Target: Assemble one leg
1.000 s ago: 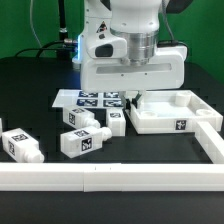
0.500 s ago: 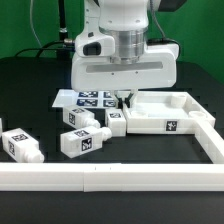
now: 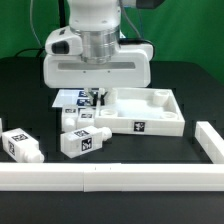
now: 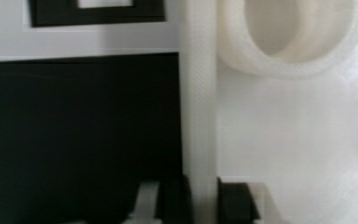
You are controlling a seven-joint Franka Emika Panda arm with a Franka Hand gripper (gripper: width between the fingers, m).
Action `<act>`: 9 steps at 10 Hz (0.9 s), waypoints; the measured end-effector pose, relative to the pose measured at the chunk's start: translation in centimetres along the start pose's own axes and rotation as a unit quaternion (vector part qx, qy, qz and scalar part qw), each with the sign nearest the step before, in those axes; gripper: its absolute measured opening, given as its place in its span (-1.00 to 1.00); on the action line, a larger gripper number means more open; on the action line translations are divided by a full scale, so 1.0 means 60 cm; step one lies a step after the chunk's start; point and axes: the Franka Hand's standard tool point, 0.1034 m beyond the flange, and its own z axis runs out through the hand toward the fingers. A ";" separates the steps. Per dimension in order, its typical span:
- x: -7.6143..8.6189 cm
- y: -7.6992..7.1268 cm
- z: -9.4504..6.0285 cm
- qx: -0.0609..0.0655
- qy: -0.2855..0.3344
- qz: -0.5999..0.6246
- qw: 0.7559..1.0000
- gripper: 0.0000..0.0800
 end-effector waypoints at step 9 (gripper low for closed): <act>0.089 -0.038 -0.015 0.001 0.027 -0.026 0.999 -0.87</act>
Offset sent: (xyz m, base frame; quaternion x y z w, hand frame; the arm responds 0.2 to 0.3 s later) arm 0.0575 0.0098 0.0018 0.0399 -0.0007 -0.0565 0.9976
